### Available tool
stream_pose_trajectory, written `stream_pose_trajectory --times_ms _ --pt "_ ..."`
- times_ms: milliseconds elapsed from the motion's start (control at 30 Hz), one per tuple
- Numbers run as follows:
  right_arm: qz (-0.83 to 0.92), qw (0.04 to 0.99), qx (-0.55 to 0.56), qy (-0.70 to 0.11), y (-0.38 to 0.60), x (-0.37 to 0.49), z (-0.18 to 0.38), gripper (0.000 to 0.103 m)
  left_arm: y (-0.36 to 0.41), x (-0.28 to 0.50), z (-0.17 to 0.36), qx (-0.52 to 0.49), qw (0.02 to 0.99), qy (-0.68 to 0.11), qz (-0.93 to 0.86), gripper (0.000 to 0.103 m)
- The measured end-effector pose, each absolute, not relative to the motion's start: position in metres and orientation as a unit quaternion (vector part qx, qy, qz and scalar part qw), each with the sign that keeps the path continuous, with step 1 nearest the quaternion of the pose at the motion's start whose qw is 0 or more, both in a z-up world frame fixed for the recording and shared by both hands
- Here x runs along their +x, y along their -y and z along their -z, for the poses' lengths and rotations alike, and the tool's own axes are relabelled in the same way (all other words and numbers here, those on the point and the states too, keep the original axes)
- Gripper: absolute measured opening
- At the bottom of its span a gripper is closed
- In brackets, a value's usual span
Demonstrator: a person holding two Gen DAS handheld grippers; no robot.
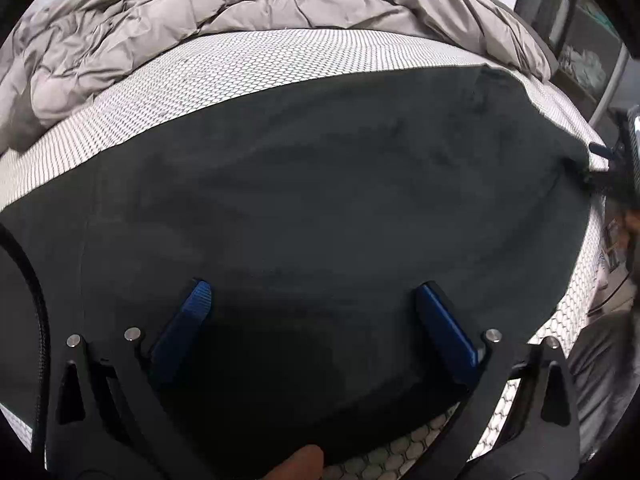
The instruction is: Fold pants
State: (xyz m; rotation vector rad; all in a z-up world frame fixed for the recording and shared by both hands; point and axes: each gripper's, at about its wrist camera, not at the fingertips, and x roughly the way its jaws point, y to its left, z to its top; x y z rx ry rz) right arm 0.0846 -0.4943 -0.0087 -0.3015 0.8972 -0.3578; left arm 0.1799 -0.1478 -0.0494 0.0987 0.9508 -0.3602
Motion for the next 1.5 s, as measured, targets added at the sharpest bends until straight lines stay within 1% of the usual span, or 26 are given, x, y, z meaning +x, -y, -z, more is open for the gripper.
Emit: stream_pose_trajectory --times_ms 67,133,233,333,367,433,567,600,667,700,767,833,900,967,1067,1100,1133,1167,1200,1300,1367,1400,1433,1467,1500 --pt "0.121 0.884 -0.015 -0.451 0.533 0.079 0.010 0.103 0.144 0.178 0.051 0.044 0.872 -0.457 0.171 0.102" --pt "0.095 0.881 0.067 -0.459 0.556 0.071 0.012 0.101 0.141 0.172 0.045 0.028 0.876 -0.450 0.169 0.102" --pt "0.056 0.895 0.134 -0.422 0.574 0.045 -0.003 0.101 0.129 0.175 0.023 0.016 0.885 -0.426 0.186 0.102" --pt "-0.021 0.878 0.272 -0.393 0.599 0.018 0.004 0.101 0.132 0.172 0.015 0.019 0.885 -0.415 0.209 0.102" --pt "-0.032 0.871 0.293 -0.393 0.603 0.017 0.008 0.101 0.133 0.172 0.016 0.012 0.884 -0.416 0.216 0.102" --pt "-0.050 0.867 0.318 -0.381 0.605 0.021 0.010 0.096 0.134 0.172 0.013 0.004 0.880 -0.419 0.222 0.102" --pt "-0.057 0.856 0.340 -0.386 0.605 0.062 0.020 0.095 0.132 0.173 0.010 0.002 0.882 -0.417 0.219 0.102" --pt "-0.046 0.859 0.333 -0.386 0.602 0.072 0.022 0.088 0.129 0.174 0.009 0.001 0.884 -0.415 0.216 0.102" --pt "-0.012 0.870 0.311 -0.381 0.595 0.087 0.023 0.068 0.121 0.176 0.007 -0.008 0.889 -0.411 0.204 0.102" --pt "0.008 0.875 0.300 -0.381 0.592 0.096 0.024 0.047 0.116 0.177 0.007 -0.017 0.891 -0.408 0.196 0.102" --pt "0.024 0.880 0.298 -0.368 0.586 0.099 0.022 0.038 0.101 0.184 0.007 -0.045 0.894 -0.410 0.177 0.102" --pt "0.029 0.890 0.274 -0.364 0.576 0.102 0.010 0.022 0.087 0.189 0.007 -0.072 0.892 -0.415 0.167 0.102" --pt "0.013 0.903 0.254 -0.347 0.559 0.100 -0.009 0.018 0.070 0.194 0.006 -0.102 0.889 -0.418 0.155 0.102" --pt "-0.023 0.918 0.220 -0.329 0.520 0.100 -0.038 0.018 0.051 0.198 0.005 -0.126 0.889 -0.416 0.142 0.102" --pt "-0.141 0.930 0.149 -0.305 0.430 0.099 -0.073 0.018 0.030 0.202 0.006 -0.143 0.888 -0.418 0.125 0.102" --pt "-0.186 0.928 0.123 -0.297 0.396 0.099 -0.081 0.026 0.024 0.202 0.005 -0.148 0.888 -0.418 0.121 0.102" --pt "-0.225 0.922 0.102 -0.298 0.371 0.099 -0.082 0.045 0.016 0.203 0.005 -0.155 0.888 -0.417 0.120 0.102" --pt "-0.291 0.902 0.072 -0.311 0.339 0.100 -0.080 0.057 0.011 0.204 0.005 -0.163 0.886 -0.416 0.122 0.102" --pt "-0.329 0.887 0.051 -0.320 0.319 0.098 -0.076 0.073 0.005 0.206 0.005 -0.172 0.884 -0.416 0.127 0.102" --pt "-0.391 0.865 -0.015 -0.313 0.292 0.083 -0.065 0.074 -0.010 0.209 0.005 -0.195 0.878 -0.416 0.133 0.102" --pt "-0.369 0.872 -0.017 -0.322 0.302 0.086 -0.057 0.074 -0.015 0.213 0.008 -0.212 0.872 -0.418 0.139 0.101" --pt "-0.347 0.877 0.004 -0.333 0.313 0.099 -0.052 0.074 -0.016 0.217 0.011 -0.223 0.866 -0.424 0.145 0.101" --pt "-0.321 0.882 0.025 -0.345 0.325 0.109 -0.047 0.074 -0.014 0.218 0.012 -0.230 0.861 -0.428 0.149 0.096" --pt "-0.281 0.888 0.044 -0.361 0.342 0.114 -0.042 0.074 -0.012 0.222 0.015 -0.238 0.853 -0.435 0.161 0.089" --pt "-0.229 0.895 0.057 -0.379 0.362 0.114 -0.033 0.074 -0.006 0.225 0.018 -0.244 0.844 -0.443 0.177 0.085"
